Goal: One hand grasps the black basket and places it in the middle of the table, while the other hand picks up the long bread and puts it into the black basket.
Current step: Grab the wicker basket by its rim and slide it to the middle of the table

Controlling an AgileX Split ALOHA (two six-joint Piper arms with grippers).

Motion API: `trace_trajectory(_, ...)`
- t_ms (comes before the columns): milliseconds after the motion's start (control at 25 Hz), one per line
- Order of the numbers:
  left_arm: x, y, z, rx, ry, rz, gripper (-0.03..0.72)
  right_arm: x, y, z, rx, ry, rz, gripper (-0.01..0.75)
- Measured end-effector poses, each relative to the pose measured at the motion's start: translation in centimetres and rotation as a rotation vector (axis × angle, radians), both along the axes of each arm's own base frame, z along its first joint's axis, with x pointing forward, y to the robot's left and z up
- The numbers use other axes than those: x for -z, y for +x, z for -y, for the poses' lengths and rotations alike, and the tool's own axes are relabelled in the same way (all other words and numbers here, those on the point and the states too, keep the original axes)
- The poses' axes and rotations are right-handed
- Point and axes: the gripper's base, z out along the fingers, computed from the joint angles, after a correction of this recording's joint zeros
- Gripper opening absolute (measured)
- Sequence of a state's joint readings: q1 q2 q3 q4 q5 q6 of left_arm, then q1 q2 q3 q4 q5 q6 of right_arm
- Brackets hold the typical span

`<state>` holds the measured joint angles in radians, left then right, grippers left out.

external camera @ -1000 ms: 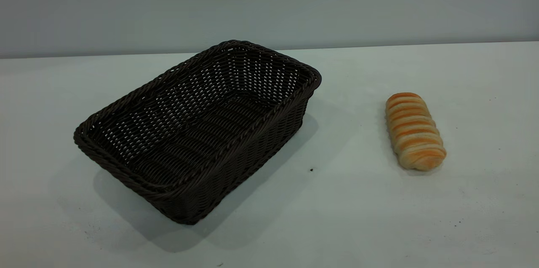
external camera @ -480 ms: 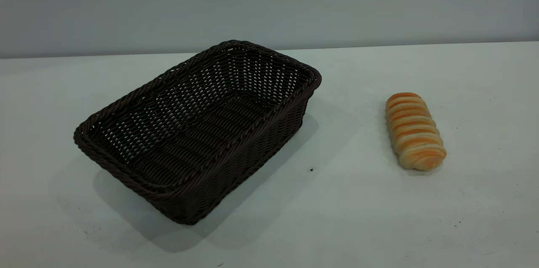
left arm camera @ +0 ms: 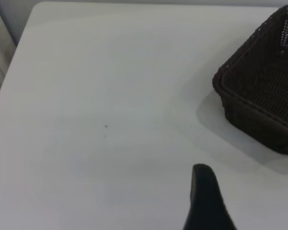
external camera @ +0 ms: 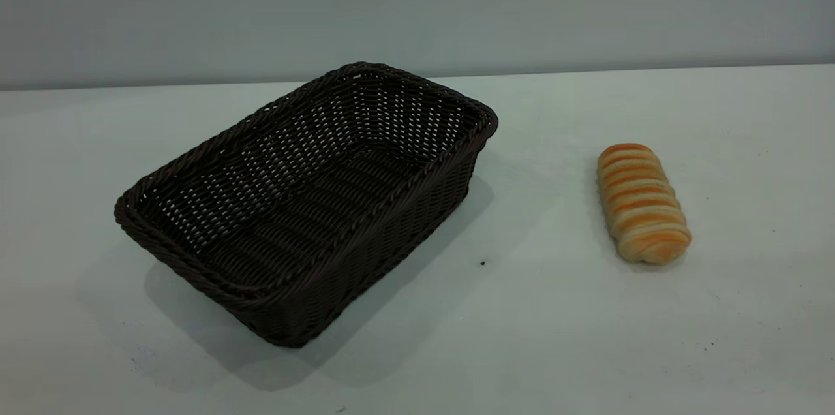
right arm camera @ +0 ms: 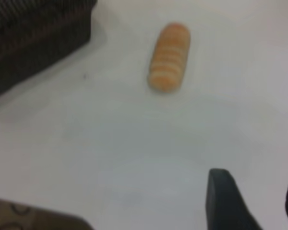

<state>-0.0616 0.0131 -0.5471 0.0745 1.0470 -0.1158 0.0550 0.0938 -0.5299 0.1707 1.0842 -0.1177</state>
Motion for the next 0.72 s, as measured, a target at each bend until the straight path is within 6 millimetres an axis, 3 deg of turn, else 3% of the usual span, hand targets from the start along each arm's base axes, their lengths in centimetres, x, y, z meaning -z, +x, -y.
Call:
trace_trajectory(200, -2.1, 2.8, 0.5, 0.018, -0.025, -0.135, 0.529, -1.4, 1.1, -0.1, -0.013, -0.023, -0.006, 0.446)
trace_trajectory(440, -4.1, 9.5, 1.4, 0.06, -0.042, -0.358, 0.529, -2.1, 4.5, -0.5, -0.041, -0.016, -0.048, 0.492)
trace_trajectory(600, -2.8, 15.0, 1.8, 0.061, -0.049, -0.534, 0.529, -2.0, 6.8, -0.7, -0.05, -0.016, -0.09, 0.493)
trace_trajectory(720, -0.6, 18.4, 2.3, 0.033, -0.096, -0.633, 0.529, -1.8, 7.6, -0.7, -0.051, -0.02, -0.103, 0.493)
